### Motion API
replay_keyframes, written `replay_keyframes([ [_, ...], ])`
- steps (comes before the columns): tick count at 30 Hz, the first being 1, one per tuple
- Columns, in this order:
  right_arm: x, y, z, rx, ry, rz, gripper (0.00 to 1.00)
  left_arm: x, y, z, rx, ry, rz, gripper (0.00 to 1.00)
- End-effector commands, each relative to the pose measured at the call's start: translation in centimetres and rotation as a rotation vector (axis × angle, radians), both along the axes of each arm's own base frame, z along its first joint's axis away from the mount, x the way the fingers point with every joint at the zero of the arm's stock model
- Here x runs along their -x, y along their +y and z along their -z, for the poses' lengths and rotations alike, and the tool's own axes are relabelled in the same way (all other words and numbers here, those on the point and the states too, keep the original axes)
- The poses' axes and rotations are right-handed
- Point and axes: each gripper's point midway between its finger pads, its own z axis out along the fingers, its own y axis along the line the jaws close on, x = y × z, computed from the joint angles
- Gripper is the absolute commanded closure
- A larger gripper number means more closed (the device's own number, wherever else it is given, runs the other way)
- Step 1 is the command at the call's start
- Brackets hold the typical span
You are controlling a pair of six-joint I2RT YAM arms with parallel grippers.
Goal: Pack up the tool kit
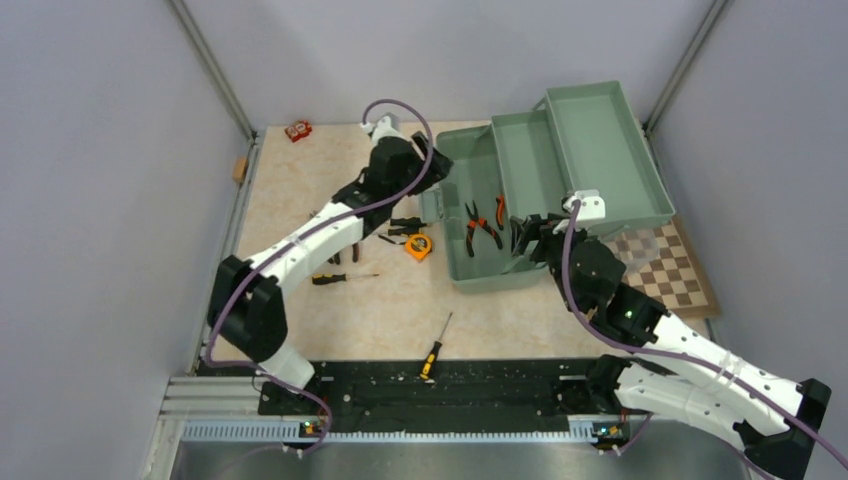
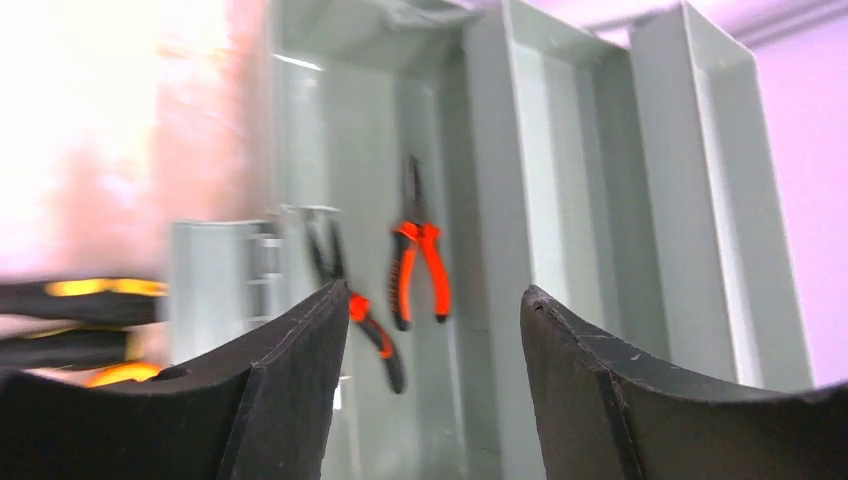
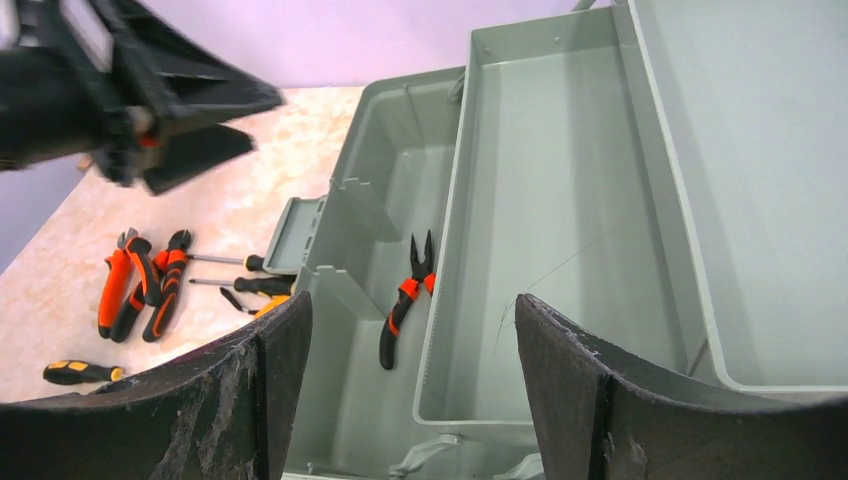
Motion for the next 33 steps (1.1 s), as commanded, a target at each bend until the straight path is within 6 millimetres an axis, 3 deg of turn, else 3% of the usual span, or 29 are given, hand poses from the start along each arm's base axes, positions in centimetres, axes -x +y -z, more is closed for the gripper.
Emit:
replay_keyframes([
  [1, -0.1, 0.4, -1.1, -0.037, -0.021, -0.009, 0.27, 0.7, 8.4, 0.8, -0.182, -0.002, -0.163, 0.31],
  [8, -0.5, 1.4, -0.7, -0.040, -0.017, -0.034, 0.27, 1.8, 19.7, 3.8, -0.313, 0.080, -0.361, 0.32],
  [12, -0.7, 1.6, -0.5, -0.035, -0.013, -0.035, 0.27, 1.8, 23.4, 6.3, -0.398, 0.163, -0.445, 0.32],
  [23, -0.8, 1.2, -0.3, -0.005, -0.019, -0.014, 0.26, 0.6, 28.1, 14.2, -0.512, 0.381, -0.554, 0.39],
  [27, -0.9, 1.0, -0.2, 0.006, -0.021, -0.001, 0.25, 0.9, 29.4, 15.8, -0.552, 0.434, -0.607, 0.43],
  [33, -1.0, 1.1, 0.2, 0.016, -0.017, -0.001, 0.25, 0.2, 29.8, 18.1, -0.513, 0.475, -0.599, 0.45],
])
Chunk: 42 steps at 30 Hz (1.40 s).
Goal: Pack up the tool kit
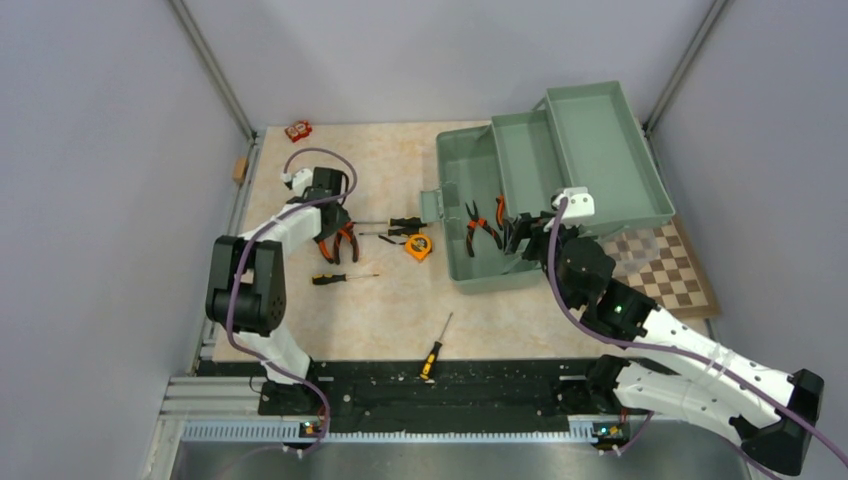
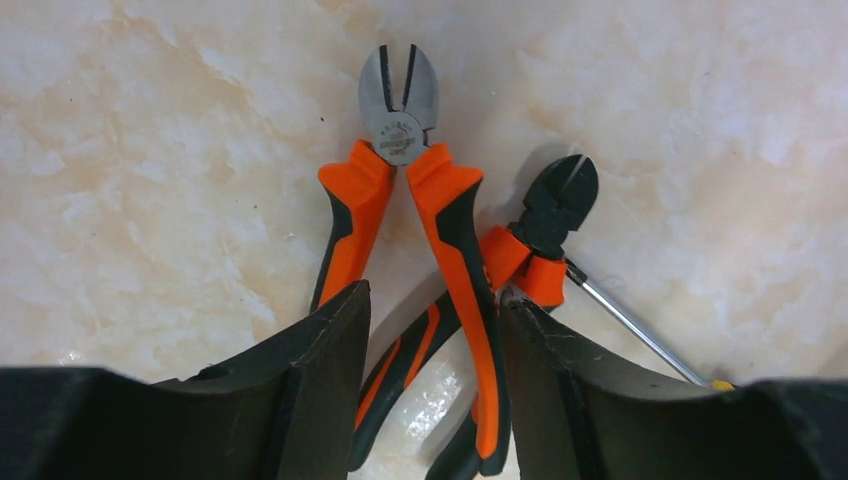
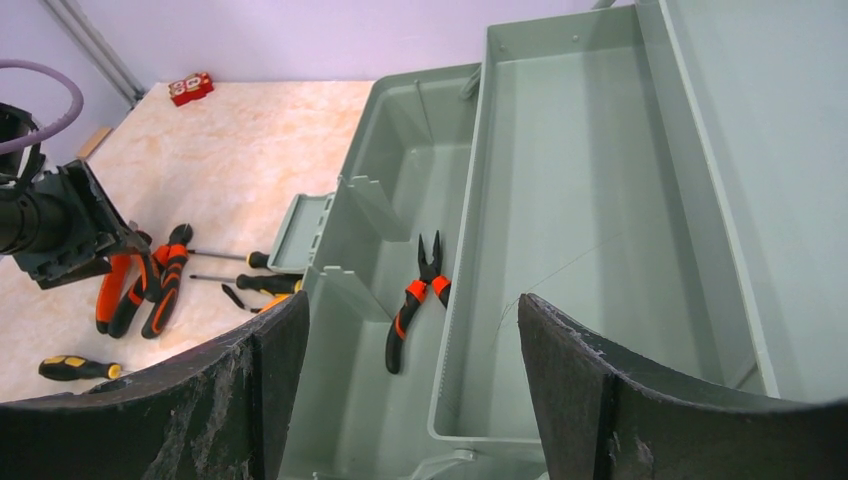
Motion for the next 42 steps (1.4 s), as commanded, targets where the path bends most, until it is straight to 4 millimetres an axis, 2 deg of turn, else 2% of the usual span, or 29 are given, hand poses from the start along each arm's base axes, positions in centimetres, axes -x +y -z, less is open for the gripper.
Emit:
replay_keyframes([
  [1, -0.4, -0.2, -0.3, 0.002, -0.018, 0.019, 0.25, -2.0, 0.5, -0.1, 0.030, -0.040, -0.033, 0.46],
  [6, -0.3, -0.3, -0.3, 0.005, -0.021, 0.022, 0.24, -3.0, 0.6, 1.6, 0.110, -0.031, -0.044, 0.54],
  [10, -0.4, -0.6, -0.2, 0.013, -0.019, 0.033, 0.24, -3.0, 0.6, 1.5, 0.135, -0.034, -0.048, 0.72],
  [15, -0.3, -0.6, -0.1, 0.014, -0.018, 0.032, 0.24, -2.8, 0.7, -2.0, 0.138, -0.099, -0.013, 1.00],
  [21, -0.4, -0.3, 0.0, 0.010, -0.013, 0.025, 0.24, -2.2, -0.7, -7.7, 0.178, -0.172, 0.089, 1.00],
  [26, -0.2, -0.4, -0.1, 0.001, -0.012, 0.021, 0.24, -1.4, -3.8, -12.6, 0.309, -0.294, 0.209, 1.00],
  [30, 0.0, -0.7, -0.3, -0.010, -0.018, 0.026, 0.24, -0.2, -7.6, -16.6, 0.428, -0.397, 0.328, 1.00],
  [35, 0.0, -0.7, -0.4, -0.017, -0.018, 0.026, 0.24, 1.3, -13.5, -20.7, 0.552, -0.478, 0.467, 1.00],
  [42, 0.2, -0.9, -0.4, -0.023, -0.016, 0.027, 0.24, 3.2, -23.0, -24.5, 0.669, -0.540, 0.642, 1.00],
])
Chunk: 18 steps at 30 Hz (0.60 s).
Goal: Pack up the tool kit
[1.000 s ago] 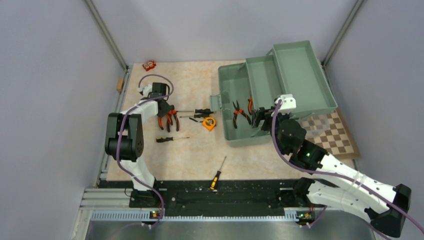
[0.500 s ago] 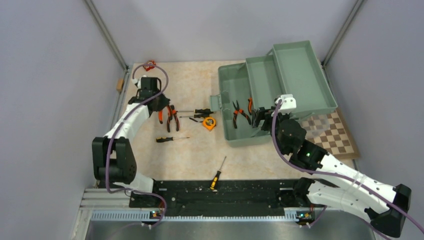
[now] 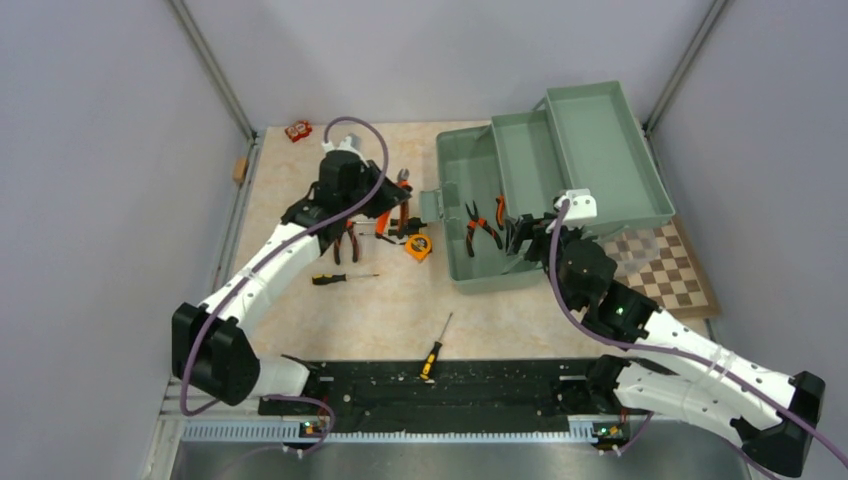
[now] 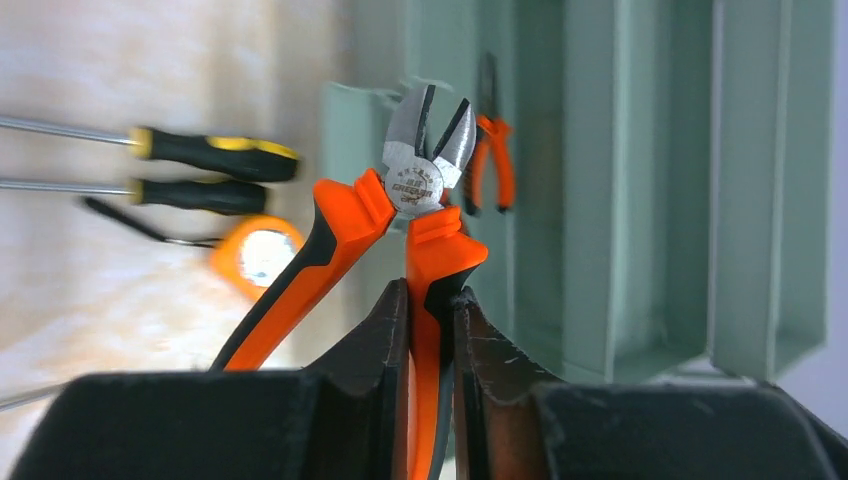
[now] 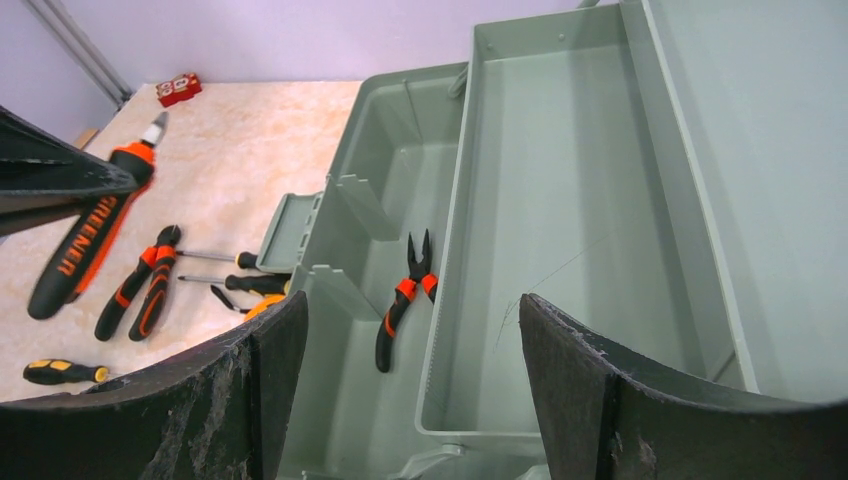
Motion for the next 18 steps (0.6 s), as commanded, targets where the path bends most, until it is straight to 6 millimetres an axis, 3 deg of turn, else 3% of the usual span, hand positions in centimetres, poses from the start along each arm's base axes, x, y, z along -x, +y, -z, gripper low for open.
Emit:
replay_keyframes([
  [1, 0.2, -0.4, -0.6, -0.035, -0.014, 0.007, 0.24, -0.4, -6.5, -7.4, 0.176, -0.190, 0.115, 1.00],
  [7, 0.4, -0.9, -0.8, -0.041, -0.018, 0.017, 0.23, -0.4, -13.6, -7.6, 0.257, -0.193, 0.226, 1.00],
  [12, 0.5, -1.5, -0.9, -0.043, -0.023, 0.035, 0.23, -1.5, -18.5, -6.0, 0.340, -0.144, 0.271, 1.00],
  [18, 0.7, -1.9, -0.5, -0.021, -0.010, 0.043, 0.24, -3.3, -21.5, -2.6, 0.367, -0.069, 0.235, 1.00],
])
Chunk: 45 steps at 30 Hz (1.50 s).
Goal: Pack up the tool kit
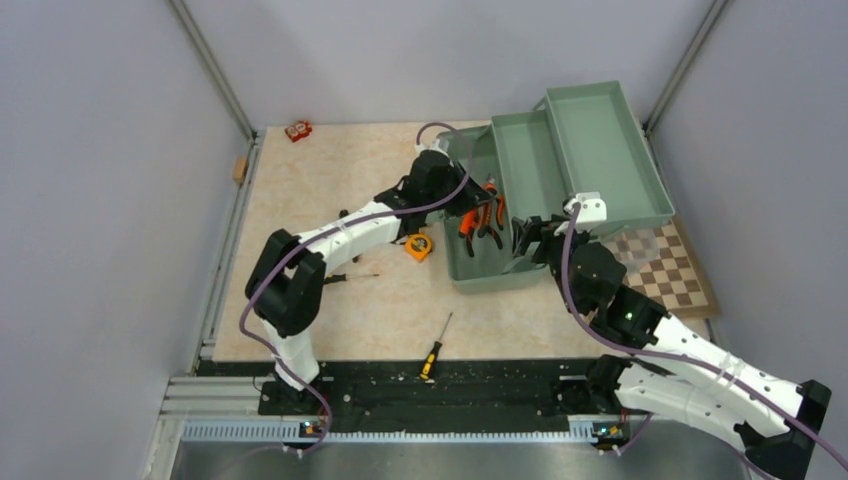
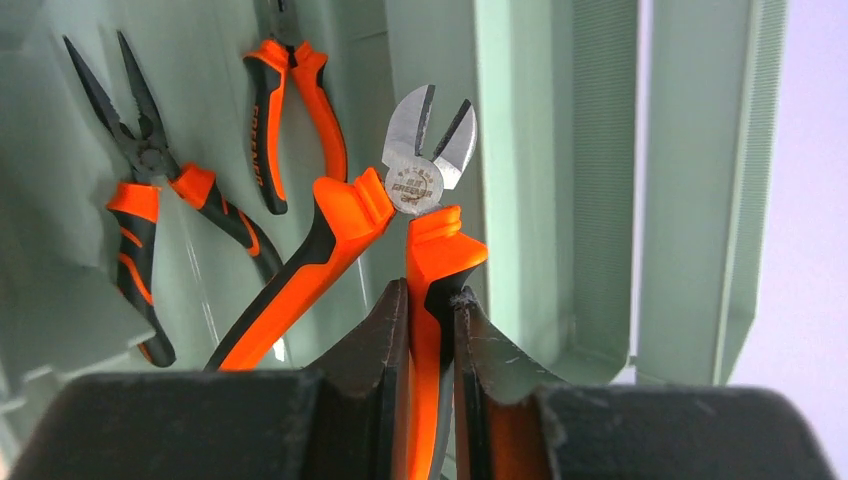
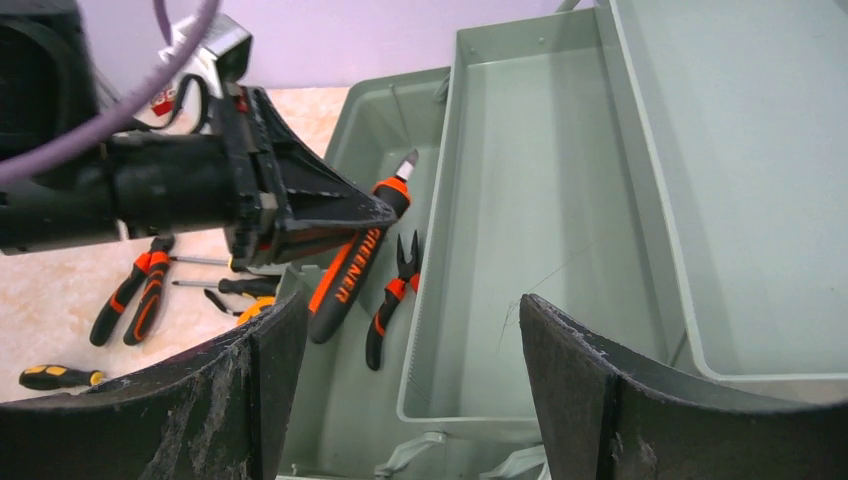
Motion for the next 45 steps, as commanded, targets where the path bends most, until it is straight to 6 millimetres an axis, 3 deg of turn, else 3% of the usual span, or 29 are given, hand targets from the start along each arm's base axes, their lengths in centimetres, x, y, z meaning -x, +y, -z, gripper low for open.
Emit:
replay_keyframes([
  [1, 0.2, -0.9, -0.1, -0.005, -0.002, 0.028, 0.24, -2.2, -2.6, -4.2, 0.158, -0.075, -0.035, 1.00],
  [10, 0.2, -1.2, 0.1, 0.004, 0.002, 0.036, 0.23, -3.7, -4.6, 1.2, 0.147, 0.026, -0.058, 0.99],
  [13, 0.2, -1.1, 0.1, 0.006, 0.004, 0.035, 0.23, -4.0, -4.8, 2.6, 0.106, 0.032, -0.059, 0.93],
  [15, 0.2, -1.1, 0.1, 0.008, 0.004, 0.035, 0.23, -4.1, -4.6, 3.3, 0.081, 0.028, -0.059, 0.82],
  [19, 0.2, -1.2, 0.1, 0.011, 0.004, 0.037, 0.23, -3.9, -4.2, 3.3, 0.044, 0.003, -0.053, 0.68],
  [22, 0.2, -1.2, 0.0, 0.011, 0.003, 0.039, 0.23, -3.8, -3.2, 1.7, 0.018, -0.053, -0.066, 0.55],
  [27, 0.3, -1.2, 0.0, 0.006, 0.003, 0.037, 0.23, -3.3, -1.4, -0.6, -0.055, -0.130, -0.081, 0.42],
  [32, 0.3, -1.2, -0.1, -0.001, 0.004, 0.034, 0.23, -3.0, 1.9, -3.2, -0.172, -0.223, -0.139, 0.34],
  [37, 0.3, -1.1, -0.1, -0.003, 0.003, 0.033, 0.23, -2.8, 7.9, -4.3, -0.352, -0.294, -0.252, 0.19],
  [40, 0.3, -1.0, -0.2, -0.011, 0.002, 0.030, 0.23, -2.5, 12.6, -3.2, -0.471, -0.269, -0.329, 0.16],
  [45, 0.2, -0.8, -0.1, -0.011, 0.003, 0.026, 0.23, -1.0, 20.7, 0.3, -0.625, -0.187, -0.449, 0.18],
])
